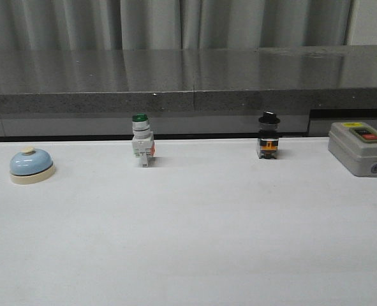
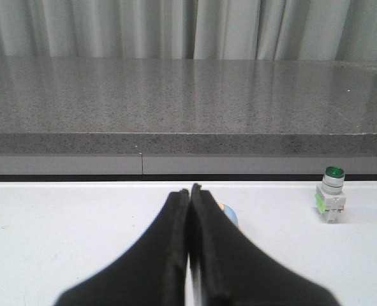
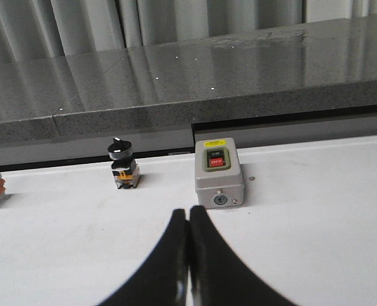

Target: Place and press bell with both arms

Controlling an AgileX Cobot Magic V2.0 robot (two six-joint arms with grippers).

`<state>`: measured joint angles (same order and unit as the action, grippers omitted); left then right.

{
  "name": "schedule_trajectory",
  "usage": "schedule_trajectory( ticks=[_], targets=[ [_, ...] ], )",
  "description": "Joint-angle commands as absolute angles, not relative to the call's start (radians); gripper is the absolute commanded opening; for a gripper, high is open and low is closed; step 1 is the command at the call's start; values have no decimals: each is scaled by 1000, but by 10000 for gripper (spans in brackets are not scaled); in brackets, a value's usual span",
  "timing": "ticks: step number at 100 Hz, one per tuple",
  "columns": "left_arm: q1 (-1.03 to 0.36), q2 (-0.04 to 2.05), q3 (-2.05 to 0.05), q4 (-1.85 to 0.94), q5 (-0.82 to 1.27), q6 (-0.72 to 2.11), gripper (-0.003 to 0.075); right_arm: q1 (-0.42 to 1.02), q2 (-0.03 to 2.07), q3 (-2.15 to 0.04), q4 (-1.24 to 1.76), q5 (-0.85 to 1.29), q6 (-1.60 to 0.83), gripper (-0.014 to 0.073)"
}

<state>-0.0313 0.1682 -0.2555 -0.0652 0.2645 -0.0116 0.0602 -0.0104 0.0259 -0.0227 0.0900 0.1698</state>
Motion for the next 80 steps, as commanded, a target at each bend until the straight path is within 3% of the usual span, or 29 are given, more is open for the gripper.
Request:
schedule_trajectory(
  ticks=[1,43,80],
  targets=[
    [-28,289,-402,-85,287,-18,-20,51,-30,12,-27,11,171,-60],
    [-28,862,-897,-86,625,-18,-20,51,-30,12,-27,11,171,-60],
    [-28,1097,-963,-86,631,-18,-20,51,-30,12,-27,11,171,-60]
  ],
)
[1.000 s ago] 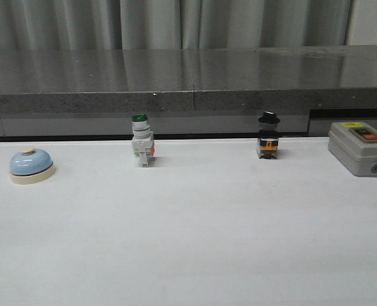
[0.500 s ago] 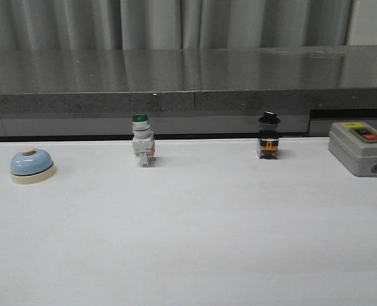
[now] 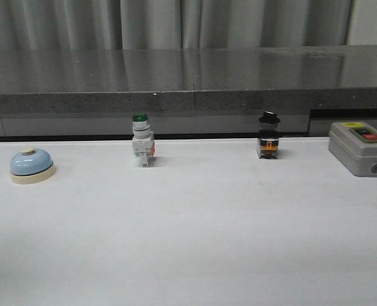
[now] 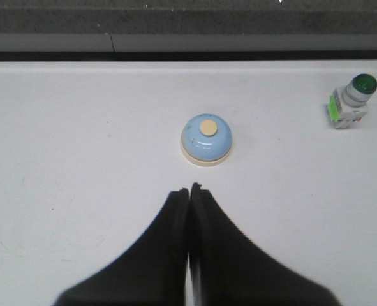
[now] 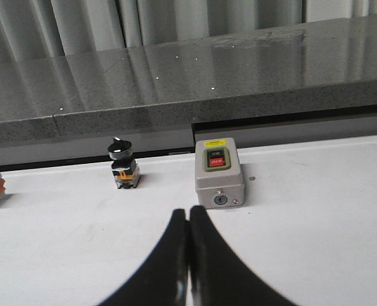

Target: Place and press bell with both arms

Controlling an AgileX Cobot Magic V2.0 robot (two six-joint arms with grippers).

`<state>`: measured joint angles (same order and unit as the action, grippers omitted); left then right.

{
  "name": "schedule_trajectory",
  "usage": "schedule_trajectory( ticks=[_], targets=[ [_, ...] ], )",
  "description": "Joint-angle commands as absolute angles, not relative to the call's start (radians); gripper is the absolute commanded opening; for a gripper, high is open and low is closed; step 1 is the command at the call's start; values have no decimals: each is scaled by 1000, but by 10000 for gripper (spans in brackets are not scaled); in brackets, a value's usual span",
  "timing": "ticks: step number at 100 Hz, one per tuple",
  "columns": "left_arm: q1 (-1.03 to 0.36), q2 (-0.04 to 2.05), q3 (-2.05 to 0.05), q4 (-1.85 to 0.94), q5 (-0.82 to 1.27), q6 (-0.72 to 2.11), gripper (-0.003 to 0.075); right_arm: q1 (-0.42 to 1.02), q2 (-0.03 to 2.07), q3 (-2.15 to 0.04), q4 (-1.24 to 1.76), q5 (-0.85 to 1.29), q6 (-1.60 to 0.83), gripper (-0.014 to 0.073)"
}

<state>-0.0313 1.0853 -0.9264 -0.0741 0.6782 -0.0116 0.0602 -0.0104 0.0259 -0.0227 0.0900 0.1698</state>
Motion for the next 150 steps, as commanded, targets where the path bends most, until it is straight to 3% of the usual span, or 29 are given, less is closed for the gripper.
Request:
schedule_trajectory(
  ticks=[1,13,20,29,43,51,66,87,150],
  targets=[
    [-28,1099,-963,-86,631,-18,-20,51,-30,12,-27,11,171,-60],
    [-28,1121,-963,-86,640,-18,8,51,-30,12,-27,11,171,-60],
    [-28,1122,-963,-84,649,-10,83,51,-30,12,-27,11,171,-60],
    [-28,1122,-963,-82,648,-7,241,51,-30,12,-27,11,171,-60],
    [-28,1122,-963,-79,640,-7,613,51,-30,12,-27,11,171,-60],
    [-28,1122,-963,-87,644,-7,718,51,-30,12,-27,11,171,-60],
    [-28,1122,-963,-93,668,-7,651,51,-30,12,-27,11,171,-60],
    [-28,1182,-991,-117,622,-7,652,51,-30,12,-27,11,171,-60],
    [-109,1698,-1300,-108,578,-7,651,51,-30,12,-27,11,171,-60]
  ],
)
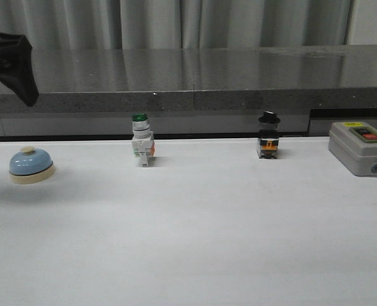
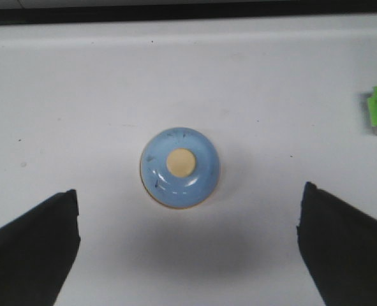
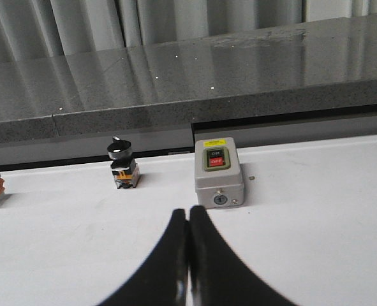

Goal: Place and press bell with both arms
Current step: 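Move the left gripper down over the light-blue bell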

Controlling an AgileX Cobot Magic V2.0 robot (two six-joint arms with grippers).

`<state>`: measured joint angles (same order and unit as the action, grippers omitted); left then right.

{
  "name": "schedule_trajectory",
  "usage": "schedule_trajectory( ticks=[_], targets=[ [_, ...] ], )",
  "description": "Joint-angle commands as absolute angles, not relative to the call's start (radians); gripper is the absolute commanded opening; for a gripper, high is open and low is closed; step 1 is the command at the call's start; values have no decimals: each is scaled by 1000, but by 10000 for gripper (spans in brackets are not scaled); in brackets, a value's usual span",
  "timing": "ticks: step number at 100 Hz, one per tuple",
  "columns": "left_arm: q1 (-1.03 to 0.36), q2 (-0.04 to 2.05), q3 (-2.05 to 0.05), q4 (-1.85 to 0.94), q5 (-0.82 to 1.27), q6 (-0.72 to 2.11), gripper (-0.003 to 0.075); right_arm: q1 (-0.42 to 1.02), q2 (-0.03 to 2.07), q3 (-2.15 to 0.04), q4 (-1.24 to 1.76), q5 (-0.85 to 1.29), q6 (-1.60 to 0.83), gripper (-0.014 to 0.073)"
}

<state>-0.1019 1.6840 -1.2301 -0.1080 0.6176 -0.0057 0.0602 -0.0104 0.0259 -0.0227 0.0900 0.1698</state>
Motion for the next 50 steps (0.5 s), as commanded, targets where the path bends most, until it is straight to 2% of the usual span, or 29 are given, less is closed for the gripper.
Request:
schedule_trajectory(
  ticks=[1,50],
  targets=[
    [-109,1707,-1304,-108,580,-7,651,51,-30,12,-27,11,171,-60],
    [-109,1906,-1386,-104,583,-7,651,51,-30,12,-27,11,171,-60]
  ],
)
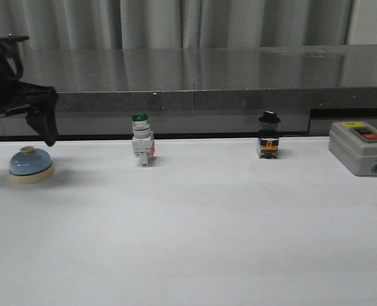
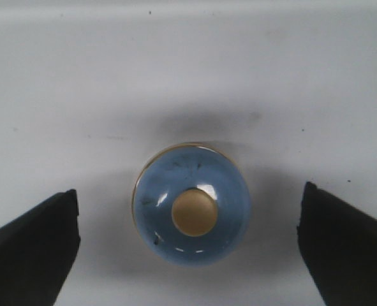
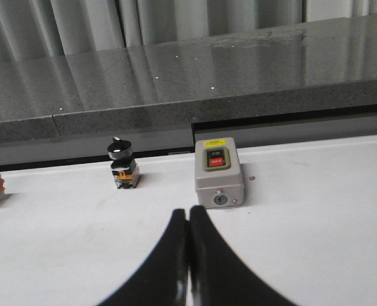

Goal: Place and press bell with both arms
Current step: 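Move the left gripper down over the light-blue bell, then close the left gripper around the bell's base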

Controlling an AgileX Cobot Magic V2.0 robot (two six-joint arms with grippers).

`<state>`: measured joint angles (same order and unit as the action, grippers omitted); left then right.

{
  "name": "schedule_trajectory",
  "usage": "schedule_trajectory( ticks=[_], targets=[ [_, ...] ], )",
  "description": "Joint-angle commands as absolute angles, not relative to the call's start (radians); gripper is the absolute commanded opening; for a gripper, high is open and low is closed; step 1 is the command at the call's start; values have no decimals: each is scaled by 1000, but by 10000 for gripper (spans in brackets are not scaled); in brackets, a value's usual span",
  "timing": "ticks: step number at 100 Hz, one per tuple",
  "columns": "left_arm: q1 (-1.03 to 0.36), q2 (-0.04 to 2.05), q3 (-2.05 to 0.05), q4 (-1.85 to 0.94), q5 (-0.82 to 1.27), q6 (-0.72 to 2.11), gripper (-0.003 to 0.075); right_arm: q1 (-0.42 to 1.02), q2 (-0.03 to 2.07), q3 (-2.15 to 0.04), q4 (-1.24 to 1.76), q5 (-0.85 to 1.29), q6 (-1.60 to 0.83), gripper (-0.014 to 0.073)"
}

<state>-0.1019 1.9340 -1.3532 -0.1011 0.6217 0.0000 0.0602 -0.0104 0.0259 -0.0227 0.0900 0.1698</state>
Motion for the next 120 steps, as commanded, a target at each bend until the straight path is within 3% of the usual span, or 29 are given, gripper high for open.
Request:
schedule_trajectory(
  ticks=[1,65,74,98,105,120],
  targets=[
    [-109,1909,-1386,-104,581,-7,651,51,-30,12,-27,11,171,-60],
    [-109,1994,-1386,-102,547,-7,636,51,-30,12,-27,11,171,-60],
    [-109,1994,-1386,-102,545,-7,571,51,-30,12,-27,11,171,-60],
    [-109,1994,-1386,-94,541,0,263,51,-30,12,-27,11,171,-60],
    [-109,1990,-1386,-94,553,0,224,51,-30,12,-27,11,171,-60],
    [-109,1955,-1386,-94,602,0,216,51,-30,12,-27,11,171,-60]
  ],
)
